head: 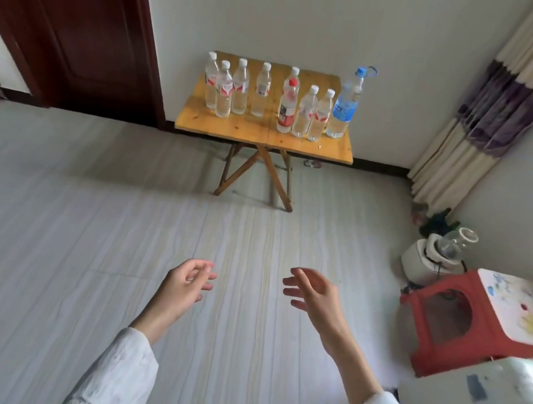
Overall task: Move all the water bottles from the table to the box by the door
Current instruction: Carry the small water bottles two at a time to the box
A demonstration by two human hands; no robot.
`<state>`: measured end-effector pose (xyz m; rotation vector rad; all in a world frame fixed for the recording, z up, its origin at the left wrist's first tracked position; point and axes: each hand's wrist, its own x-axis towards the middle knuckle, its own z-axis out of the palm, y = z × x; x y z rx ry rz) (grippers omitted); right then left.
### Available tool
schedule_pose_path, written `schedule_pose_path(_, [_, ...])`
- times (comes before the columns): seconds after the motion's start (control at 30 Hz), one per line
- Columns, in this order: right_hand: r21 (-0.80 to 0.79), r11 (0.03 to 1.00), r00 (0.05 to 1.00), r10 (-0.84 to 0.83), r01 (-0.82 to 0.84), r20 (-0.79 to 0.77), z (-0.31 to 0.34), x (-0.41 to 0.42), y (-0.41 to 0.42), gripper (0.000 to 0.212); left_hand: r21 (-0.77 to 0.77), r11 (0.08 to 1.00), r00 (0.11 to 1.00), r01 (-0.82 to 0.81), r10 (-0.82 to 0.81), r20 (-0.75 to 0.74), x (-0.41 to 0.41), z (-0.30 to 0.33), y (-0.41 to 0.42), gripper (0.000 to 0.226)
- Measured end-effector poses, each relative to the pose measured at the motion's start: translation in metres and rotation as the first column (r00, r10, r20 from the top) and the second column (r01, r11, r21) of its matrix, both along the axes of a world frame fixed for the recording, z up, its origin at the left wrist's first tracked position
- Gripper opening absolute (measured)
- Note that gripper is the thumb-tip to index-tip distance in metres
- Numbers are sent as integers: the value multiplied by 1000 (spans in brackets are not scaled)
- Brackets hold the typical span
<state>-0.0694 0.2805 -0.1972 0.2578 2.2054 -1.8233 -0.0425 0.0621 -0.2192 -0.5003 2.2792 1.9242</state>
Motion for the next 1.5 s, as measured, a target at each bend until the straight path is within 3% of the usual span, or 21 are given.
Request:
schedule_pose_path(0.6, [9, 1000, 1000, -10, 10, -27, -5, -352, -6, 15, -48, 998, 998, 40, -37, 48, -344, 2, -9, 24])
schedule_pose_path(0.8, [34, 999, 999, -26, 28, -43, 6, -471, 9, 12, -49, 996, 997, 75, -76, -6, -464, 18, 7, 19])
schedule_pose_path(1.0, [75, 997, 1000, -19, 20, -18, -3, -551, 12, 13, -59, 995, 996, 83, -80, 41, -547, 2, 9, 14])
schedule_pose_path(1.27, [277, 959, 996, -40, 61, -80, -21, -679, 7, 31, -70, 997, 997, 45, -49, -61, -688, -17, 14, 14])
schedule_pose_path(1.5, [499, 863, 992, -18, 77, -122, -38, -786, -13, 46, -194, 961, 980, 196, -196, 19, -808, -39, 15, 44])
